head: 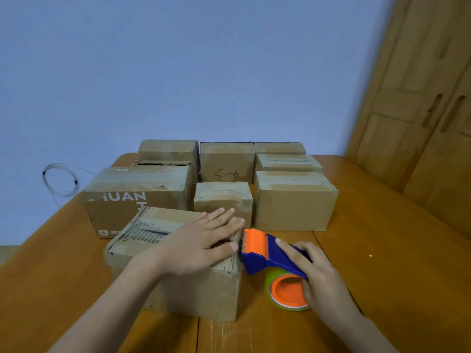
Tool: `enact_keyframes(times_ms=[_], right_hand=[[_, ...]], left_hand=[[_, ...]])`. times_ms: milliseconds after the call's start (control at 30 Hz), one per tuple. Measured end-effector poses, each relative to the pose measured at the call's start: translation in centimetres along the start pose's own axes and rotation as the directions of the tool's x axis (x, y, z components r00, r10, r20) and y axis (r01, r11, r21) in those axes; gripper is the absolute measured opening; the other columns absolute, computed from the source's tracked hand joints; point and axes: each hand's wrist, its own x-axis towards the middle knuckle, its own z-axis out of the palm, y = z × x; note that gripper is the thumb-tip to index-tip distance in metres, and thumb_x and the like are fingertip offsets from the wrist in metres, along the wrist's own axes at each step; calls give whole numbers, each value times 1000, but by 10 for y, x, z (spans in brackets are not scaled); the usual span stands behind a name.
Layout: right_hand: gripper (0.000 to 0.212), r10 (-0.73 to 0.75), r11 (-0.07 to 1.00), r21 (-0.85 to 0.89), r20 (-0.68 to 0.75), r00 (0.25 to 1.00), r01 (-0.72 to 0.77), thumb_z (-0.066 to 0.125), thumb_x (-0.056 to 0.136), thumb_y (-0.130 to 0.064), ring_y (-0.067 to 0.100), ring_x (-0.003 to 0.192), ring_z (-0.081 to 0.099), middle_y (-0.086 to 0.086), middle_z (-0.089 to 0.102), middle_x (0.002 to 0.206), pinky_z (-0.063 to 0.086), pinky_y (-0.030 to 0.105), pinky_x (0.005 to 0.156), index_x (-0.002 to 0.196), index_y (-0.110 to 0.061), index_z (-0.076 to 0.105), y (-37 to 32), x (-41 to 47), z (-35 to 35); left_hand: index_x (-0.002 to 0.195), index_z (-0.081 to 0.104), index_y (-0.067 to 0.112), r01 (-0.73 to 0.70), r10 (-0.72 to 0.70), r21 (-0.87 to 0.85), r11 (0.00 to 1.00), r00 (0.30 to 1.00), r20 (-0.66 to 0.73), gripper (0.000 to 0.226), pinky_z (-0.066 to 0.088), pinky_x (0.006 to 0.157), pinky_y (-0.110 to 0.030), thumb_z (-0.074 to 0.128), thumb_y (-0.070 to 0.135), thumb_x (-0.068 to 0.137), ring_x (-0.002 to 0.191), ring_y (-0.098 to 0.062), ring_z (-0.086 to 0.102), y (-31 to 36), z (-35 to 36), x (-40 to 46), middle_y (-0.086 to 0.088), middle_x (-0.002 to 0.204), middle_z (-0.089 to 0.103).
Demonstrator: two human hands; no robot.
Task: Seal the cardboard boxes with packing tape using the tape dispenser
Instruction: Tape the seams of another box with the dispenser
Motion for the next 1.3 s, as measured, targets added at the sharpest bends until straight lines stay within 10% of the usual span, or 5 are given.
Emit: enact_keyframes(times_ms=[1300], right_hand=[[109,-78,988,-127,59,995,85,95,42,-17,11,104,40,1,43,115,45,12,56,138,-21,42,16,-6,-25]], left_hand=[[146,-3,51,-32,18,137,990,994,105,108,-21,107,-18,-14,96,48,135,4,-32,9,-3,1,17,157,-21]])
